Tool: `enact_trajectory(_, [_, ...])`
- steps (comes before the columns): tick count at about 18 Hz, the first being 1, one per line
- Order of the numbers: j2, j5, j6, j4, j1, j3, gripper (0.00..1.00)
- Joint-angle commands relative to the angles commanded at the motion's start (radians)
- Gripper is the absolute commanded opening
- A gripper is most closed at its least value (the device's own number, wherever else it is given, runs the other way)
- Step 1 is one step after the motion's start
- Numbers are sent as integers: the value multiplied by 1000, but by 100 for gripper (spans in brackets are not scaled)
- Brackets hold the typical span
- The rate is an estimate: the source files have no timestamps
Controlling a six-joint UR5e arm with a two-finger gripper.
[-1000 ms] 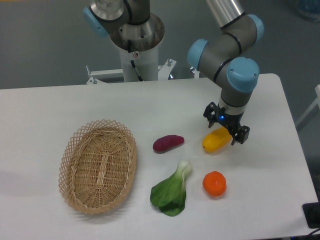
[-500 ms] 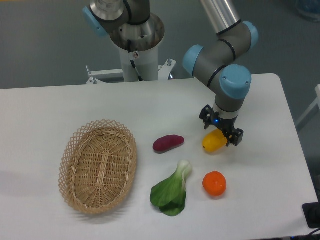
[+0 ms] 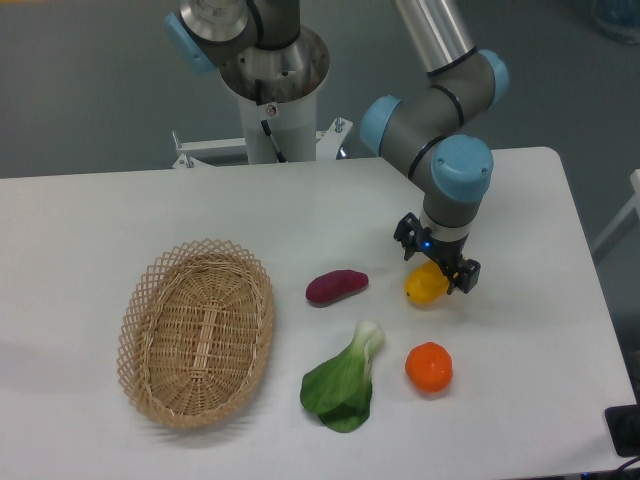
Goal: Pick up the mango from the table
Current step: 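Lower the gripper around the yellow mango and close the fingers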
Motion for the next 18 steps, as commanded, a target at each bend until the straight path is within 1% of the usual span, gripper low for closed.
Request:
enact_trajectory(1, [0, 0, 0, 2, 0, -2, 99])
enact_trajectory(2, [0, 0, -2, 2, 0, -2, 89])
enact_trajectory(4, [0, -2, -2, 3, -2, 0, 75])
enact_trajectory(7, [2, -2, -2, 5, -2, 2, 59])
enact_trajectory(8, [2, -2, -3, 3, -2, 3, 55])
enact_trajectory(16, [17, -9, -6, 2, 2, 23, 55])
enact_trajectory(18, [35, -14, -6, -2, 3, 28, 55])
